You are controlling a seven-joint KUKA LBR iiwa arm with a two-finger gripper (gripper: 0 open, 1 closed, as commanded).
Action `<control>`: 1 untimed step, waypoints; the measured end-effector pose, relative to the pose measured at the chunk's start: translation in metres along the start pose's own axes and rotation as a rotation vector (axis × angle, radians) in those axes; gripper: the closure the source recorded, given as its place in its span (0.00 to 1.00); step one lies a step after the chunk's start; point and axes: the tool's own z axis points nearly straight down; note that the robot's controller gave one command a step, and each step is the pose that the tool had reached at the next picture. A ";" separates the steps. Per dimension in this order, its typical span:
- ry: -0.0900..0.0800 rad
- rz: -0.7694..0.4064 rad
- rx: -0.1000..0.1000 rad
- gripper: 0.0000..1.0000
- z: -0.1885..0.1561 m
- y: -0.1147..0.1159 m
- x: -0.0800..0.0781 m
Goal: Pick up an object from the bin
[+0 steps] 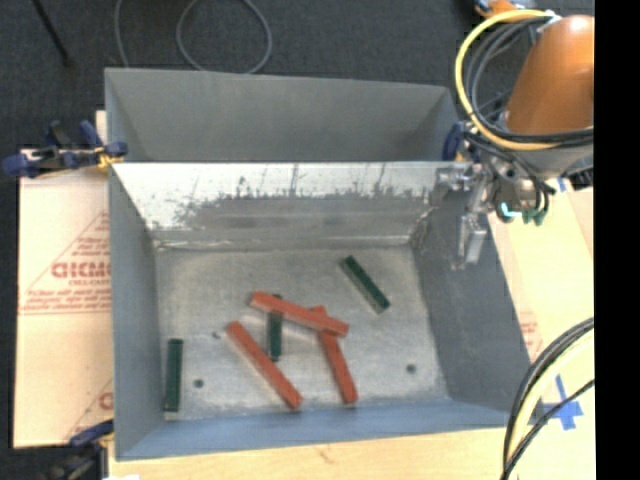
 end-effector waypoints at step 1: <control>-0.011 -0.270 0.003 0.00 -0.019 -0.003 -0.026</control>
Offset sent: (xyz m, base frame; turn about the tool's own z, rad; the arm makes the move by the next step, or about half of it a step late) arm 0.0243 -0.0021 0.0169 -0.2717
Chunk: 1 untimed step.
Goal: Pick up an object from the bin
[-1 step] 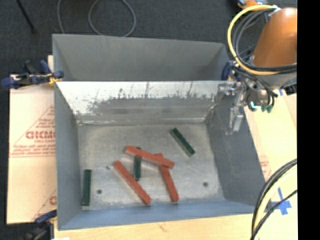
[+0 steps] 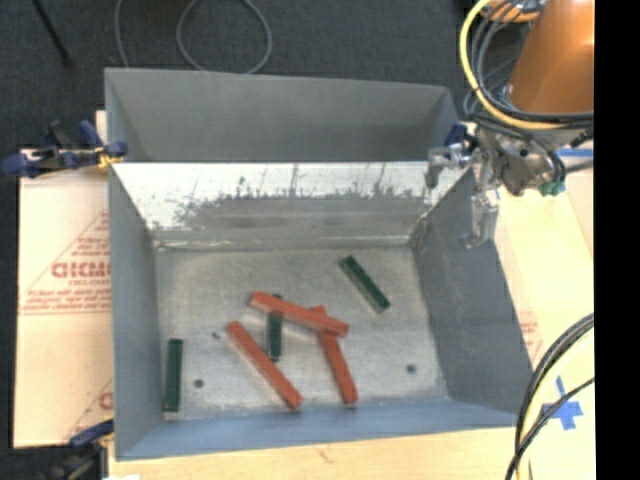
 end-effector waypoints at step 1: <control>0.011 0.060 -0.009 0.00 0.086 0.068 0.006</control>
Offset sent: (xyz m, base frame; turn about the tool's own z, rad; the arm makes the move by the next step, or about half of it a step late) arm -0.0219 0.0599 -0.0827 0.0635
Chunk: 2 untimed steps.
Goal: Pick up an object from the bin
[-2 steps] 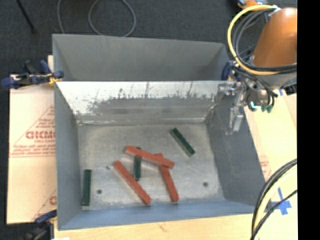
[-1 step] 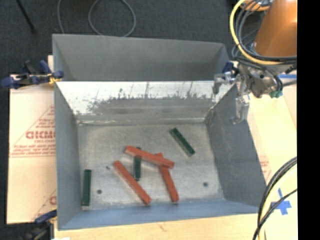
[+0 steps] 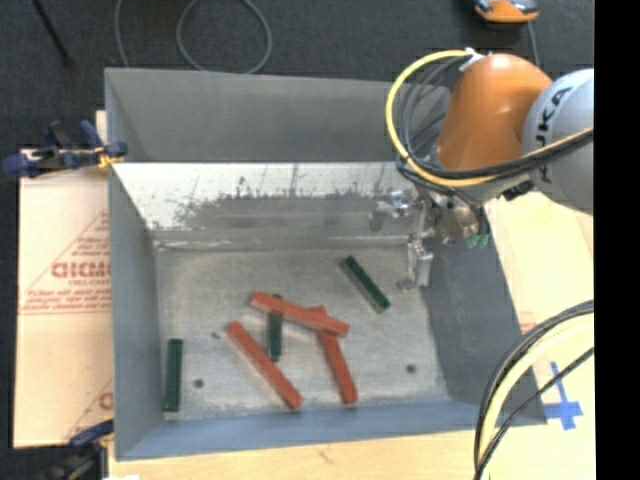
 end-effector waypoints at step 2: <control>-0.006 -0.336 0.001 0.00 0.088 0.120 -0.003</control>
Offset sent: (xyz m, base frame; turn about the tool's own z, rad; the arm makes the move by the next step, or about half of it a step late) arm 0.0121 0.0370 -0.0952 -0.3388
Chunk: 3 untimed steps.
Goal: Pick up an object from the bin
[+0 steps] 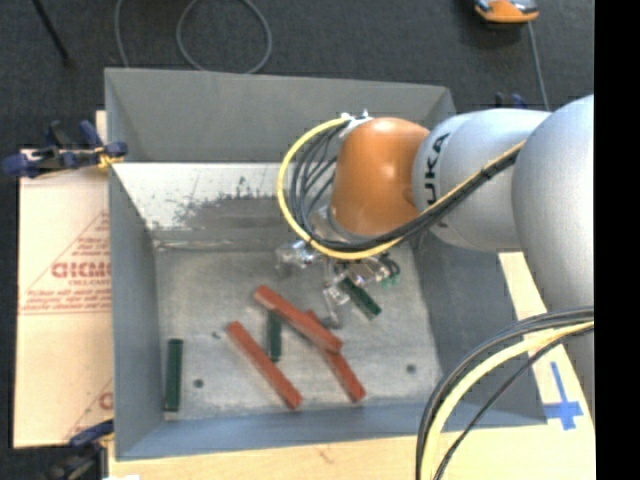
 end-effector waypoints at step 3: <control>0.003 0.042 0.005 0.00 0.002 0.074 0.066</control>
Offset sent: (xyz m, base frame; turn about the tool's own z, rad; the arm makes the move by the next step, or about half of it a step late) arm -0.0963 0.0300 -0.0029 0.0478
